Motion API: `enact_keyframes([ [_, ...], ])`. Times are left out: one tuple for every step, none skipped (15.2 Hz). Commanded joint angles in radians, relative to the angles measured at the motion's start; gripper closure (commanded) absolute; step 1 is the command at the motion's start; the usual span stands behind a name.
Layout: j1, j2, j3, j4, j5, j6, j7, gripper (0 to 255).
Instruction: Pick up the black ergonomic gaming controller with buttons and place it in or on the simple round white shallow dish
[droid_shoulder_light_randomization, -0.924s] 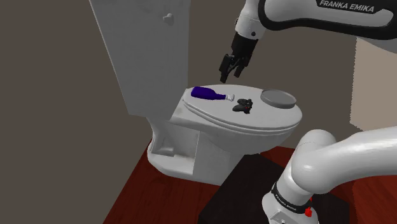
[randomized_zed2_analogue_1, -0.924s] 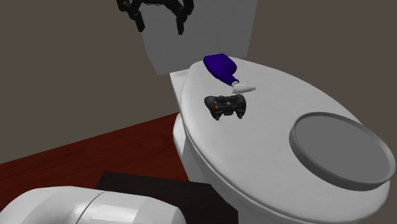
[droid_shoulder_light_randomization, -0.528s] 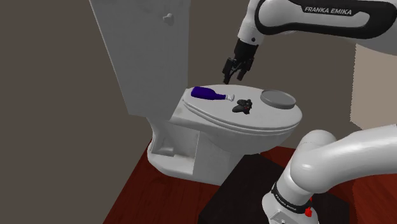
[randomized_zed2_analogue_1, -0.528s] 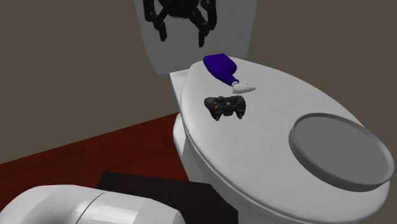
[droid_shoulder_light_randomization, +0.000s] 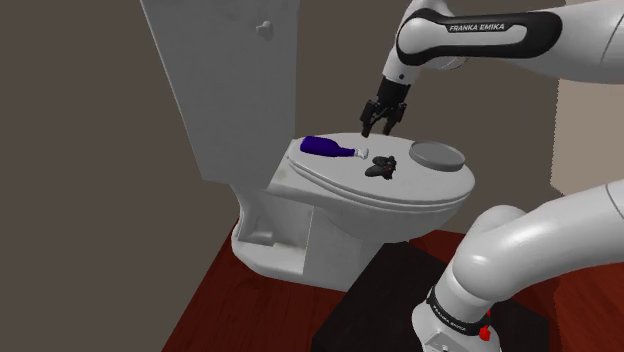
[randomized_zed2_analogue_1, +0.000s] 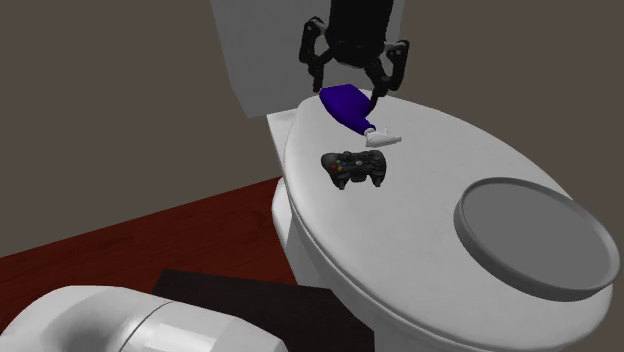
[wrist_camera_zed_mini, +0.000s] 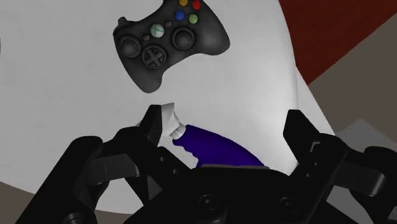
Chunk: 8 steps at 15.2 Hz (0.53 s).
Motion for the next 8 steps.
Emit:
enact_keyframes([
  [-0.020,0.028,-0.049,-0.007,0.000,0.013,-0.027,0],
  [-0.027,0.048,-0.071,-0.005,0.003,0.020,-0.037,0],
  [-0.034,0.068,-0.093,-0.003,0.006,0.027,-0.048,0],
  [-0.041,0.089,-0.115,-0.001,0.010,0.033,-0.060,0],
  [-0.047,0.111,-0.137,0.002,0.015,0.040,-0.072,0],
  [-0.052,0.126,-0.152,0.005,0.019,0.044,-0.080,0],
  [-0.052,0.127,-0.152,-0.008,0.019,0.058,-0.080,0],
  [-0.051,0.128,-0.153,-0.020,0.019,0.071,-0.080,0],
])
